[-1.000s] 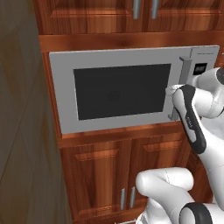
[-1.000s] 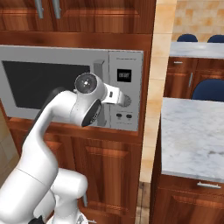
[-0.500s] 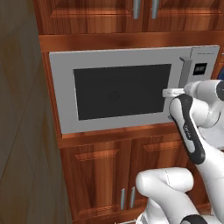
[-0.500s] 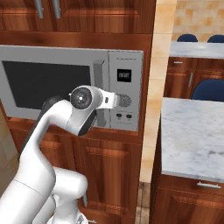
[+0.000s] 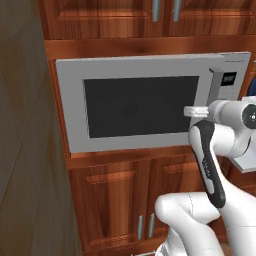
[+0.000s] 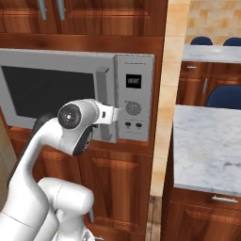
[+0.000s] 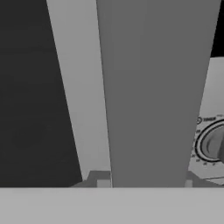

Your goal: Retrieve the reheated potato from the microwave, then place the potato, cheese, and condiment on the cutting board.

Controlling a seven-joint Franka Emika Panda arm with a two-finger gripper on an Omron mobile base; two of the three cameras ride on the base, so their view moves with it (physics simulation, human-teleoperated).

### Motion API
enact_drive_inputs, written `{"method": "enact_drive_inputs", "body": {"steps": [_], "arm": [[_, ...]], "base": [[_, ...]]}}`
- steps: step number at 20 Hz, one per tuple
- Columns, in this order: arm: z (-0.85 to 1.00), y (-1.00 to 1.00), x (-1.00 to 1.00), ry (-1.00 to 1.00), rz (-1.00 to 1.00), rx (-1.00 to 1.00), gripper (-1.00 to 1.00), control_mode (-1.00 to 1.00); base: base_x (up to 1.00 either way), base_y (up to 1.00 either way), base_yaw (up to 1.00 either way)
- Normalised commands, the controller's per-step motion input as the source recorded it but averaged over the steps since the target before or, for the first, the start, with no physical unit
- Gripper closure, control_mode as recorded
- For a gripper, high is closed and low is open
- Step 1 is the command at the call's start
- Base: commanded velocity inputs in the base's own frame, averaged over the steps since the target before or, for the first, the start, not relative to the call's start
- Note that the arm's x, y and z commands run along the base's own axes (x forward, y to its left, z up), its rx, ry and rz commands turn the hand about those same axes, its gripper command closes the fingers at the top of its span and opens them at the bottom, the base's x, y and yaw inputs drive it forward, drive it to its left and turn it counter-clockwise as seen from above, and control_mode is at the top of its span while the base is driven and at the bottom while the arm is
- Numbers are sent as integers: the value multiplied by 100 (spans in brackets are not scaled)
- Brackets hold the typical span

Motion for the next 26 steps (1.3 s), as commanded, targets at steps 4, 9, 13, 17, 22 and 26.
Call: {"method": "enact_drive_inputs", "body": {"steps": [4,9,13,17,22,26], "arm": [[15,30,-52,17,-8,0,100,-100],[13,31,-59,18,-7,0,100,-100],[8,36,-61,14,-8,0,100,-100],[3,37,-67,6,-10,0,100,-100],[1,39,-62,3,-5,0,100,-100],[0,44,-51,0,0,0,100,-100]], "base": [[0,0,0],[0,0,0],[0,0,0],[0,0,0],[0,0,0],[0,0,0]]}}
